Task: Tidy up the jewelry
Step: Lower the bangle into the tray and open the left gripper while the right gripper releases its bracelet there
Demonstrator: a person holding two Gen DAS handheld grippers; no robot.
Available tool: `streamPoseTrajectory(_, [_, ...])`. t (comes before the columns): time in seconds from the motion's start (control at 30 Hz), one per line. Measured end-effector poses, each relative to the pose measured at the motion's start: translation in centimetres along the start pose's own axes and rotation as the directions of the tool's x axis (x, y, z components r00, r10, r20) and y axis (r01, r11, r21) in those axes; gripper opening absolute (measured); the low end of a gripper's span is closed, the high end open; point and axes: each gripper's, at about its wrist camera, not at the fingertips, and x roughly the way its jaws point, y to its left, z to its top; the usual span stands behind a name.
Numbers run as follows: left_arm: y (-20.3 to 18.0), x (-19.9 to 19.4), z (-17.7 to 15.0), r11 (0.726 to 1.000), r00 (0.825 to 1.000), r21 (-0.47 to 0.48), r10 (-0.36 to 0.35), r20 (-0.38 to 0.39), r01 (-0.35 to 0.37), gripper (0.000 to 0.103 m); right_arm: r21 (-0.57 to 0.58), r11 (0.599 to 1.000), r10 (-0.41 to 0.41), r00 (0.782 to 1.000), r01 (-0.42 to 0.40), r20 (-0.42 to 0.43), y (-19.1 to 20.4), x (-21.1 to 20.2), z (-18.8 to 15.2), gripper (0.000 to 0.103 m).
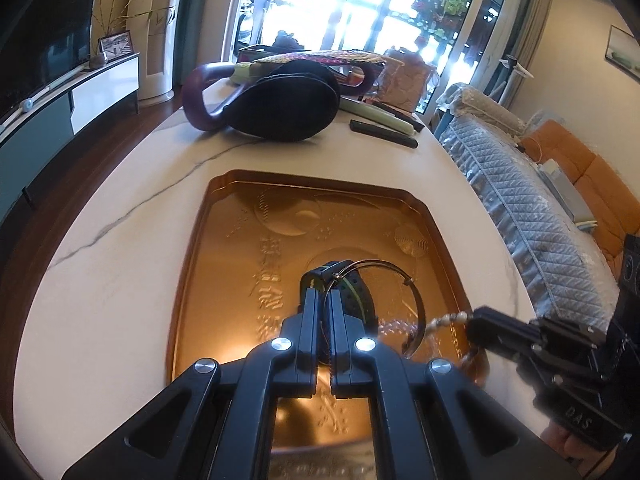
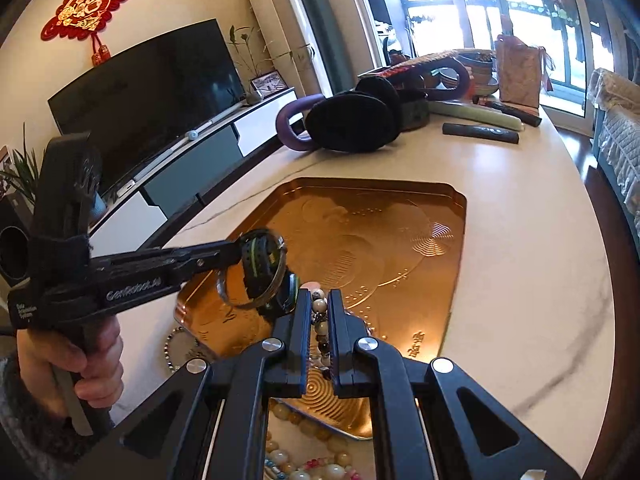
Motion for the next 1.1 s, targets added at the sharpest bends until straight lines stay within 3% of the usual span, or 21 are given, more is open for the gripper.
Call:
streamPoseTrajectory(0.13, [0.0,0.8,0.8,1.0,1.0,-0.016,-0.012,0.005,0.012,0.004,0.007,1.0,-0.001,1.0,0.001,-0.006,-0.6,0.4,-0.1,0.008])
streamPoseTrajectory(0.37, [0.4,-2.3,-0.1,0.999,0.999,0.014,0.039,0.036,-0.039,0.004,0.005,1.0,0.007,1.0,-0.007,0.011,-0.9,0.2,0.5,0.008])
streamPoseTrajectory(0.8, [3.6,-1.1,-2.9,0.988,0.984,-0.011,0.155,-0.089,-0.157,0.004,-0.006,1.0,-0.011,0.999,0.011,0.041,-0.1,-1.0,0.8,0.008])
streamPoseTrajectory(1.1, [4.1,-0.2,-3.5,0.983,0.977,-0.012,0.183,-0.113,-0.185,0.004,0.003,0.998,-0.055,0.998,0.055,0.012,-1.0,0.2,0.5,0.008])
